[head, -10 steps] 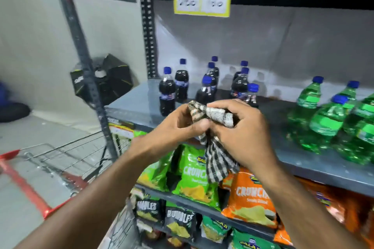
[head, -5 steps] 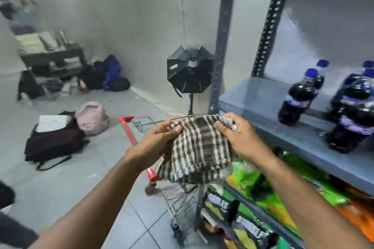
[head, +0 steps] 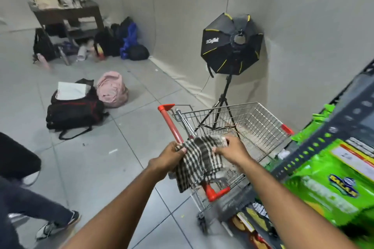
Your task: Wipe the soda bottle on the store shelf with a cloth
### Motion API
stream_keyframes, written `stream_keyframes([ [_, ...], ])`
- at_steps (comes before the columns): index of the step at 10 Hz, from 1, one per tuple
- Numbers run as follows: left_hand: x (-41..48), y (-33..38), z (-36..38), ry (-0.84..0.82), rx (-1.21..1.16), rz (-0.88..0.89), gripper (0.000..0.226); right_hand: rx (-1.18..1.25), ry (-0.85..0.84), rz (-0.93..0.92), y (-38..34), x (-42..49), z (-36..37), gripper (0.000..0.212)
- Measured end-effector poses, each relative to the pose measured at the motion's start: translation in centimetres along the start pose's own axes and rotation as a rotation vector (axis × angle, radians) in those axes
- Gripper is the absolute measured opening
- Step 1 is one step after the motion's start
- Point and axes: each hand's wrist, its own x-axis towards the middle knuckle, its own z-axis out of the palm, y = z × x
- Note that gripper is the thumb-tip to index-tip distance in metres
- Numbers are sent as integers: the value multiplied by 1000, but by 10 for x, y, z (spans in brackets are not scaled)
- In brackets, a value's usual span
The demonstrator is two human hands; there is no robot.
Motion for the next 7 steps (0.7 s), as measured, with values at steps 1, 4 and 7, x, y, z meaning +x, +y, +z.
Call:
stream_keyframes([
  [1,26,-13,-3,96,136,-54,21,-151,25,-1,13,30,22,54],
  [4,65,-36,-5,179,374,-45,22,-307,27,2,28,78,65,46],
  [7,67,-18,-1,362,438,146,53,-229,91,-49,19,72,65,53],
])
